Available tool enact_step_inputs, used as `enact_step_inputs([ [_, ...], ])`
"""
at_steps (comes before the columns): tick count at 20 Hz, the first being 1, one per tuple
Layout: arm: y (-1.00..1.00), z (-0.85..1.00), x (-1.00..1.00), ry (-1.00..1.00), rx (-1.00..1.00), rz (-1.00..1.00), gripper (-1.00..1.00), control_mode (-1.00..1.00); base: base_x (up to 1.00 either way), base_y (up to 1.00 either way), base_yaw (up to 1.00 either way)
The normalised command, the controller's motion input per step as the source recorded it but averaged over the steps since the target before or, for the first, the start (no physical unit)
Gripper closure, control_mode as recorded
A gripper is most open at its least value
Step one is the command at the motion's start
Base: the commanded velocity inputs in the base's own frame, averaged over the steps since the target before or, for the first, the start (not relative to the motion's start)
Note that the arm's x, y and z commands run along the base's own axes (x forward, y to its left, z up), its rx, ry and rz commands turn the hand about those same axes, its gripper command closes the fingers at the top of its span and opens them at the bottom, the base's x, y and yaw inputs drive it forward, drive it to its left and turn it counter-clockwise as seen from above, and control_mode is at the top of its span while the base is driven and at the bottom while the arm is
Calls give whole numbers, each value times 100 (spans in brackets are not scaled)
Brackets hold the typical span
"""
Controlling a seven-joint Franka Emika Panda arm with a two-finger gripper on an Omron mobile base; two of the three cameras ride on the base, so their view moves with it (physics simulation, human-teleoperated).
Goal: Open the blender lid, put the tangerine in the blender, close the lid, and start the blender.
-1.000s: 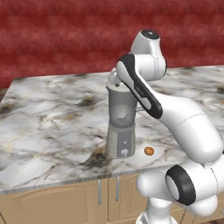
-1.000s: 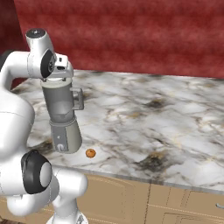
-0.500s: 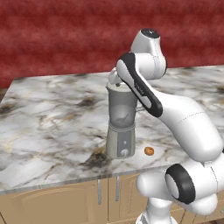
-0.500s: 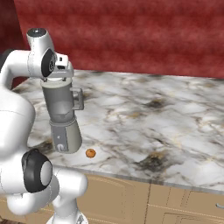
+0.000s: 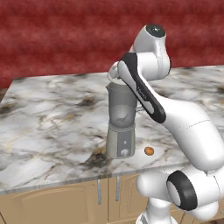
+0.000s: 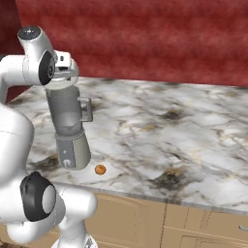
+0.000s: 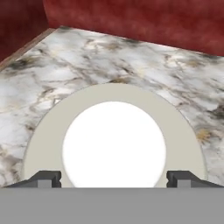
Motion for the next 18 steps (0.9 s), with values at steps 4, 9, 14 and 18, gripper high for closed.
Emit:
enact_step_inputs([
  [4,-30,56,-56,-27,-2,0,100,-100,0,0,0],
  [9,-93,30,-82,-12,1,-1,100,-100,0,0,0],
  [14,-100,3,-88,-2,7,-3,100,-100,0,0,0],
  [18,-100,-1,-74,0,9,-4,100,-100,0,0,0],
])
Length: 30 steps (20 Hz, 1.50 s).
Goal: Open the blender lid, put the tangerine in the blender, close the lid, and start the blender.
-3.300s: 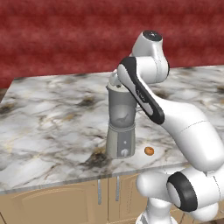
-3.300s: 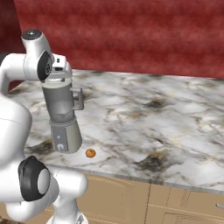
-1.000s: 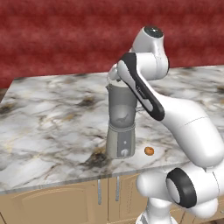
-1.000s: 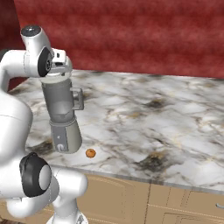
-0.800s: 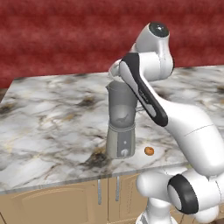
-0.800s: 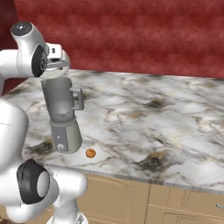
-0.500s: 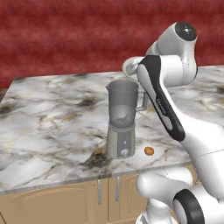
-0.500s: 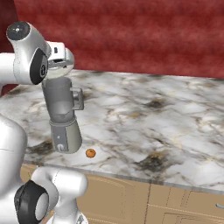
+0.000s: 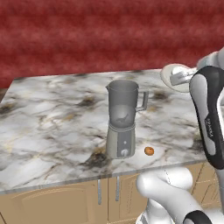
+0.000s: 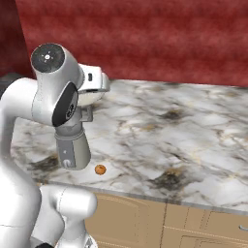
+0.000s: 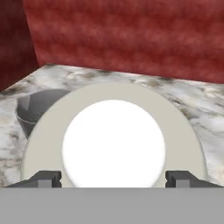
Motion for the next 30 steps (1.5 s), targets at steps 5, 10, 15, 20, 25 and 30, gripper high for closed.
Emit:
enact_step_inputs([
  [5,-100,-29,-24,9,10,-5,100,-100,0,0,0],
  [10,-98,-81,0,18,2,-4,100,-100,0,0,0],
  [15,-78,-93,20,23,0,-3,100,-100,0,0,0],
  [20,-39,-82,42,16,-3,-5,100,-100,0,0,0],
  [25,-5,-68,50,10,-9,-8,100,-100,0,0,0],
  [30,-1,-62,45,5,-5,-3,100,-100,0,0,0],
])
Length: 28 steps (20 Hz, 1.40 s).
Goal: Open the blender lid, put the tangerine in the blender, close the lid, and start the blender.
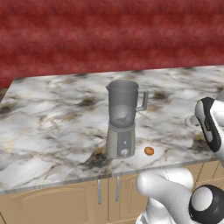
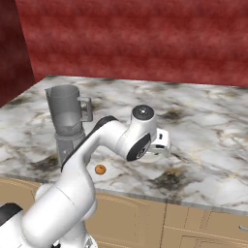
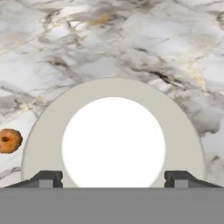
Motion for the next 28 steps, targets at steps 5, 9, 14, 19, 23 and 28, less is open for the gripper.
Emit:
enact_step_inputs([
  [5,-4,-73,29,4,-1,0,100,-100,0,0,0],
  [9,-6,-66,31,5,0,-1,100,-100,0,0,0],
  [14,-16,-49,24,2,0,0,100,-100,0,0,0],
  [19,-10,-35,20,0,3,0,100,-100,0,0,0],
  [23,-2,-22,13,0,4,0,100,-100,0,0,0],
  [28,0,-22,18,1,1,0,100,-100,0,0,0],
])
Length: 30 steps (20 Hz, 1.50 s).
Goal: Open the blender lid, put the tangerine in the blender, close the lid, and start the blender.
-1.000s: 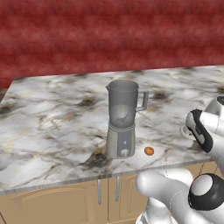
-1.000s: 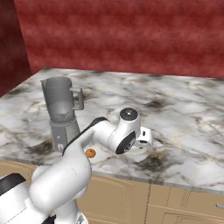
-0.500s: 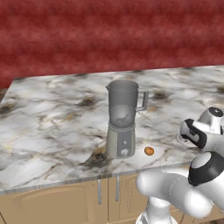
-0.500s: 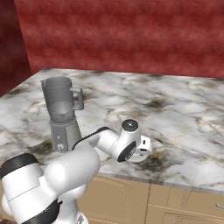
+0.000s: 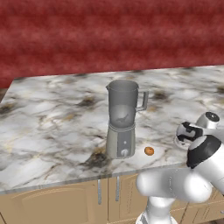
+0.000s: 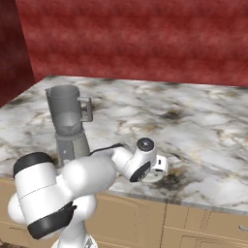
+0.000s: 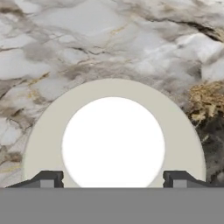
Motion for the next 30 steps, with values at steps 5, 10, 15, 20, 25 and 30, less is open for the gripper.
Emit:
enact_step_inputs([
  [5,0,-23,21,3,0,0,100,-100,0,0,0],
  [10,-3,-27,12,3,0,0,100,-100,0,0,0],
  [15,-1,-27,4,2,0,0,100,-100,0,0,0],
  [20,0,-13,0,1,0,0,-100,-100,0,0,0],
  [25,0,0,0,0,0,0,-100,-100,0,0,0],
  [30,0,18,0,0,0,0,-100,-100,0,0,0],
])
